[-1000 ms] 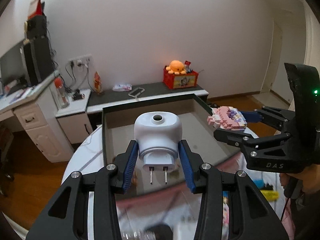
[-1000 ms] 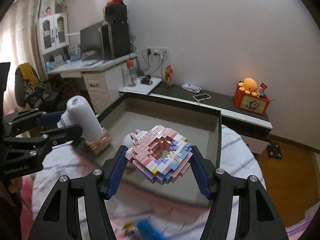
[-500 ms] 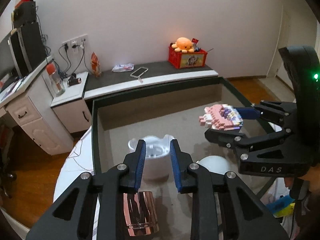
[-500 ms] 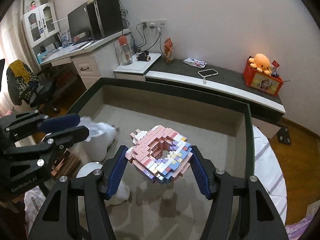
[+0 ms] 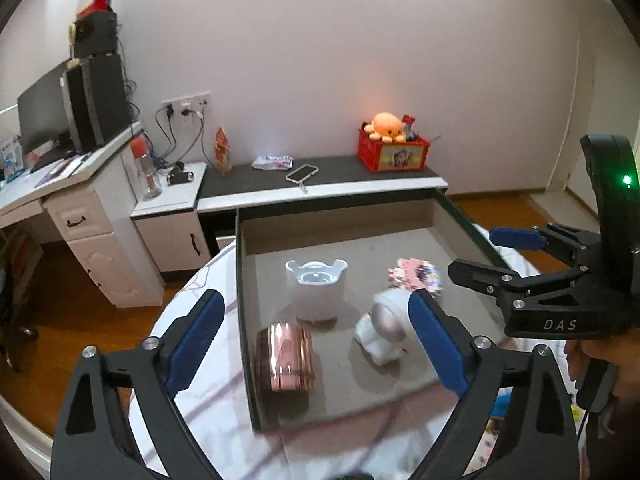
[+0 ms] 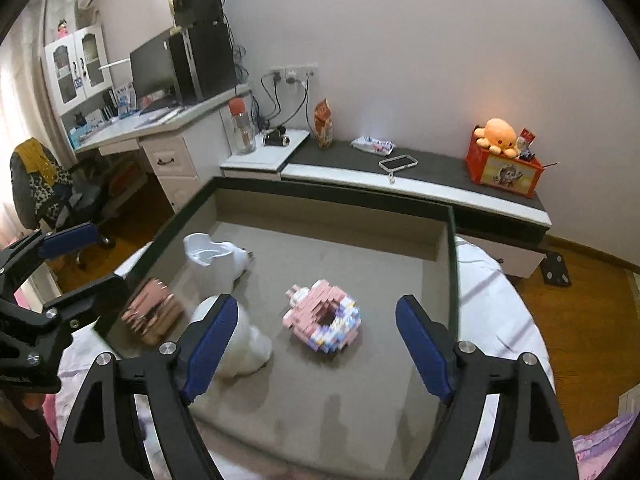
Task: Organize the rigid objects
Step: 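Carry the plug adapter and block donut into the pink box and release both, then withdraw both grippers from the box toward the remaining items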
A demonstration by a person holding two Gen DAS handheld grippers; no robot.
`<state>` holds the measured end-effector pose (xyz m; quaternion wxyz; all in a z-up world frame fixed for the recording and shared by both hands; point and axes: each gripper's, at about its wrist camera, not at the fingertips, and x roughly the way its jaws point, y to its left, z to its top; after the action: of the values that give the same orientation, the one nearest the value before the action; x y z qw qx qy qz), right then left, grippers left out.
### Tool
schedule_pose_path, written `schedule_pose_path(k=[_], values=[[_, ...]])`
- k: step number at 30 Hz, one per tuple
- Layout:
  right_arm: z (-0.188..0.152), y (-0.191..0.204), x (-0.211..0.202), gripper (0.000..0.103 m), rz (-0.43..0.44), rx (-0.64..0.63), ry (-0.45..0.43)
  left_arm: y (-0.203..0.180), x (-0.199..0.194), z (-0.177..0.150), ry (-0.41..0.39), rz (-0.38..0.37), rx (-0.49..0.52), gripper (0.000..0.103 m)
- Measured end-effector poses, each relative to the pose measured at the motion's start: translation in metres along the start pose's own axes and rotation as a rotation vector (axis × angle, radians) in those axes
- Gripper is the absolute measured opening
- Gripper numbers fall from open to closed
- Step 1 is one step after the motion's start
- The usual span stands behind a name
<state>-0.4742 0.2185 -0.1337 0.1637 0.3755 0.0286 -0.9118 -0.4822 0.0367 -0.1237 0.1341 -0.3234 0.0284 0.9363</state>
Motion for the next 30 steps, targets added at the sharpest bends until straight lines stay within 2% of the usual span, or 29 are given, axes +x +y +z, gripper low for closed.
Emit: schedule_pose_path(k=[6,11,15,18,25,30], values=[[-0.022,0.016,-0.049,0.084,-0.021,0.001,-0.058,-0.015,-0.059,-0.024,-0.059,0.028,0.017,0.102],[-0.053,0.027,-0.093,0.087,-0.029,0.005,-0.111,-0.026,-0.098,-0.050,-0.088,0.069,0.033,0.103],[-0.081,0.032,-0.122,0.087,-0.042,0.021,-0.145,-0.033,-0.135,-0.072,-0.142,0.128,0.035,0.103],[-0.103,0.036,-0.141,0.088,-0.062,0.032,-0.171,-0.035,-0.158,-0.089,-0.158,0.123,0.022,0.103],[-0.142,0.039,-0.168,0.088,-0.096,0.063,-0.193,-0.033,-0.170,-0.127,-0.113,0.098,-0.013,0.103],[-0.159,0.039,-0.176,0.088,-0.090,0.095,-0.187,-0.039,-0.171,-0.140,-0.084,0.093,-0.020,0.103]])
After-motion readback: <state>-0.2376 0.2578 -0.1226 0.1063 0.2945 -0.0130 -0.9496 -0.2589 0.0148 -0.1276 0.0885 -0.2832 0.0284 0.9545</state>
